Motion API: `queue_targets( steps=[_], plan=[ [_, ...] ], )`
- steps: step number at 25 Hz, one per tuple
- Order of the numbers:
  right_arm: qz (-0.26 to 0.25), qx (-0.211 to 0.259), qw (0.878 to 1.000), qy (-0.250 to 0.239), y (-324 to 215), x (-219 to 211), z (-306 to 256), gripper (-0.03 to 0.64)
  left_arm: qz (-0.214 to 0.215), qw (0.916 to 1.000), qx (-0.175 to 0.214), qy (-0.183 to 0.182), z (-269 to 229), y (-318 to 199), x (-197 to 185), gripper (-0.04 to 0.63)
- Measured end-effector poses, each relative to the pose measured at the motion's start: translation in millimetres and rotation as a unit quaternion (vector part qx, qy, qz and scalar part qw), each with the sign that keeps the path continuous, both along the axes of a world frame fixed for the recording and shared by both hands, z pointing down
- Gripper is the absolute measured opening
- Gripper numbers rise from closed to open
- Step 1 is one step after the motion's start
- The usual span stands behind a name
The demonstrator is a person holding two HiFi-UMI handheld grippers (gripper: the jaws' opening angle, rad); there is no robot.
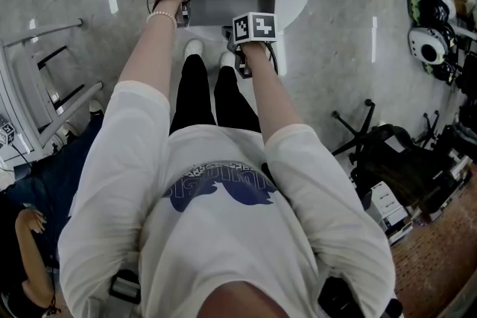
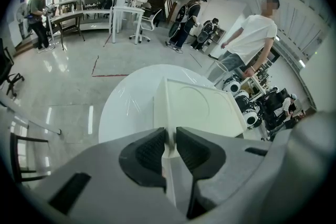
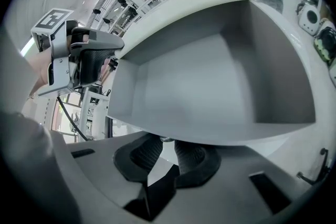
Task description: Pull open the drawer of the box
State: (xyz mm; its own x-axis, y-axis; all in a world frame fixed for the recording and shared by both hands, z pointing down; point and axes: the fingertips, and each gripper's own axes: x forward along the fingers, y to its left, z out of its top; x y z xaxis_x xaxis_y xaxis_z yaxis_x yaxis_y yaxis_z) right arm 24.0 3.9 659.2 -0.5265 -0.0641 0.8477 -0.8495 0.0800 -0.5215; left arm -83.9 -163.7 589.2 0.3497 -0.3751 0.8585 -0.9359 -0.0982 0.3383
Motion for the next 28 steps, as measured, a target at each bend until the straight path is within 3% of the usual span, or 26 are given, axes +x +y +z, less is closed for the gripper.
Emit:
queue_targets(
  steps=[5, 10, 14, 18, 23, 28],
  plan=[
    [0.01, 0.004, 1.0, -0.002, -0.7, 2.7, -0.7, 0.075, -0.006, 1.0, 0.002, 0.004, 0.6, 0.1, 1.1, 0.078],
    [0.022, 0.006, 0.999, -0.024, 6.2, 18.4, -10.2, 0.169, -0.006, 0.9997, 0.019, 0.015, -0.7, 1.8, -0.7, 0.078],
    [0.05, 0.01, 0.998, -0.029, 15.6, 61.3, -28.6, 0.167, -0.01, 0.998, 0.055, 0.029, -14.1, 4.9, -9.8, 0.083],
    [0.109, 0.054, 0.992, -0.036, 8.2, 113.5, -70.7, 0.164, -0.027, 0.9926, 0.114, 0.033, -50.2, 17.0, -29.5, 0.083],
    [0.19, 0.17, 0.964, -0.077, -31.3, 153.2, -152.2, 0.138, -0.045, 0.9786, 0.195, 0.05, -115.6, 47.8, -48.1, 0.083],
    [0.211, 0.314, 0.914, -0.15, -61.4, 151.3, -243.6, 0.069, -0.047, 0.9552, 0.285, 0.066, -180.7, 87.0, -45.6, 0.081]
  ],
)
